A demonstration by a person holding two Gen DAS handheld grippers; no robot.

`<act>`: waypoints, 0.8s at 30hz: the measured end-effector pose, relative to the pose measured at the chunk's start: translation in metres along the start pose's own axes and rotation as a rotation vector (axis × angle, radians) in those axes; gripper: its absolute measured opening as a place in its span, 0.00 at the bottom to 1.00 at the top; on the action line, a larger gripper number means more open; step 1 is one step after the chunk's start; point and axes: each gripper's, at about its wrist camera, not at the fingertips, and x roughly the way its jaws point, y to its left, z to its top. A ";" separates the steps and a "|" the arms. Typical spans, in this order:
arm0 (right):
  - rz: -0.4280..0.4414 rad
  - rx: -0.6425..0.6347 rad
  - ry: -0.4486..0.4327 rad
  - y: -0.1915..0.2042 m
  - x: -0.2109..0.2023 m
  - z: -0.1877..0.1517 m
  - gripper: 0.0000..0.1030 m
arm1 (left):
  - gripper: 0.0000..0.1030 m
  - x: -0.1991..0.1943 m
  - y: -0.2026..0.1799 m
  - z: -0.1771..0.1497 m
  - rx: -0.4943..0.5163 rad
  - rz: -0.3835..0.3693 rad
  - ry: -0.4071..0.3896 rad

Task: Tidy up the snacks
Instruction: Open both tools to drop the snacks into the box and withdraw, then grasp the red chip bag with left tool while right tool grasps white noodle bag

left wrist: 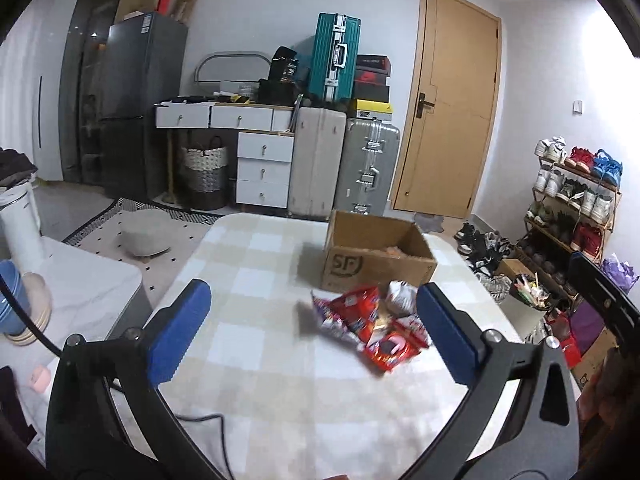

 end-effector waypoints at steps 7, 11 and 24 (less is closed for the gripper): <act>-0.014 0.030 0.062 -0.008 0.014 -0.022 0.92 | 1.00 0.018 0.010 -0.026 0.007 0.033 0.059; -0.017 0.040 0.075 -0.014 0.022 -0.028 0.92 | 1.00 0.049 0.010 -0.028 0.005 0.038 0.091; -0.020 0.115 0.154 -0.047 0.057 -0.054 0.92 | 1.00 0.140 -0.001 -0.027 0.046 0.087 0.179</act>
